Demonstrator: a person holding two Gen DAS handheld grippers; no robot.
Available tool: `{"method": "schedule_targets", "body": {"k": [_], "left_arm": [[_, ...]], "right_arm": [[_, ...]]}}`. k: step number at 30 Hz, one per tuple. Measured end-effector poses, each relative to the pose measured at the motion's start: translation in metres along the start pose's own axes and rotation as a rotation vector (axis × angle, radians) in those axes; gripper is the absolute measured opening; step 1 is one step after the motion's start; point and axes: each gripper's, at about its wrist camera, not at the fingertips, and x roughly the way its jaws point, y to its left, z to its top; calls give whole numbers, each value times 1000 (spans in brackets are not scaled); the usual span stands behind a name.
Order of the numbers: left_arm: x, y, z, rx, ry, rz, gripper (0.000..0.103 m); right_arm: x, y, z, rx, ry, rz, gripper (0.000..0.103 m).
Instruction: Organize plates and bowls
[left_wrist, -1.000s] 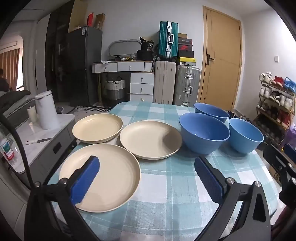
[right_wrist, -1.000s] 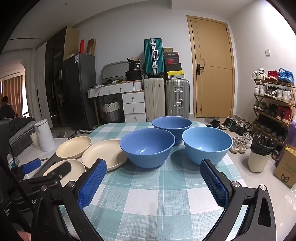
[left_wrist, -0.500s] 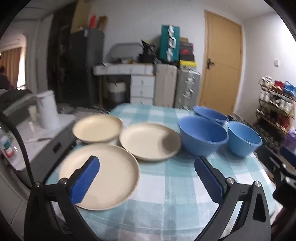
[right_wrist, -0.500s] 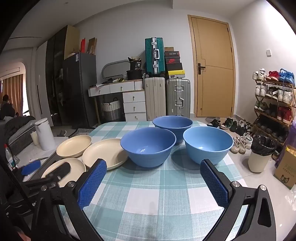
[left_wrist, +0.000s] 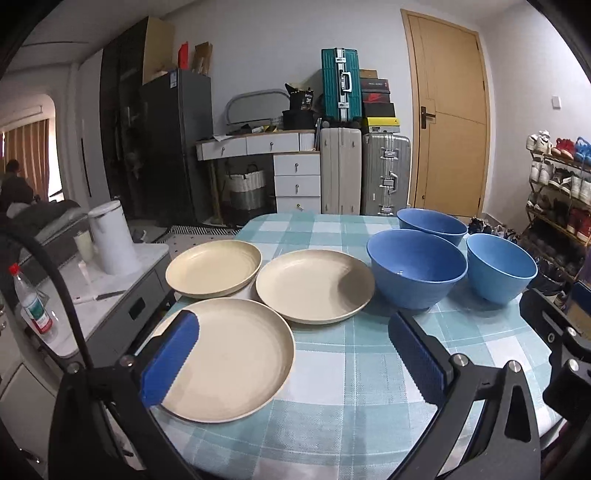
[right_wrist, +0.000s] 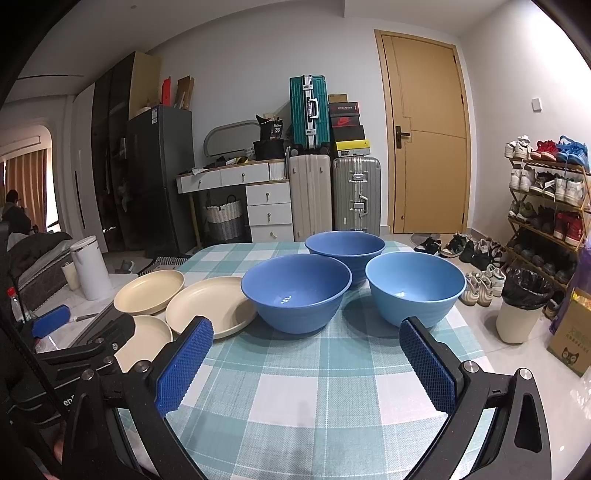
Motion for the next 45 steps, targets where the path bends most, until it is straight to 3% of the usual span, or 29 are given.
{"method": "schedule_targets", "body": {"k": [7,10,13,18,21,23,25,28,31,35,45], "left_arm": [[-7,13,3,-100,-23,-15,103],[-5,9,5,-61,-31,-26,103],[0,1,7,9,-9,-98,103],[-3,-5,2,59,-58,-17,103],[-16,-2,4,58,-153,-25,103],[-36,5,2,40,-299,-105,103],[-44,7,0,21,-349,-135,103],[-34,2,3,73,-281,-99,103],[-21,4,7,52,-188,-87,103],[-5,-1,7,67,-70,-9,103],[-11,-11,0,112,-61,-100,103]], "right_arm": [[1,-4,-1,26,4,-8,102],[1,-4,-1,25,5,-7,102],[3,-4,-2,15,16,-11,102],[2,-5,-2,16,15,-9,102],[3,-6,-2,15,23,-7,102],[4,-5,-2,13,33,-4,102],[4,-5,-1,9,35,-3,102],[3,-3,-1,4,34,-2,102],[3,-3,-1,0,35,-2,102],[3,-3,-1,0,35,-3,102],[4,-3,0,14,32,1,102]]}}
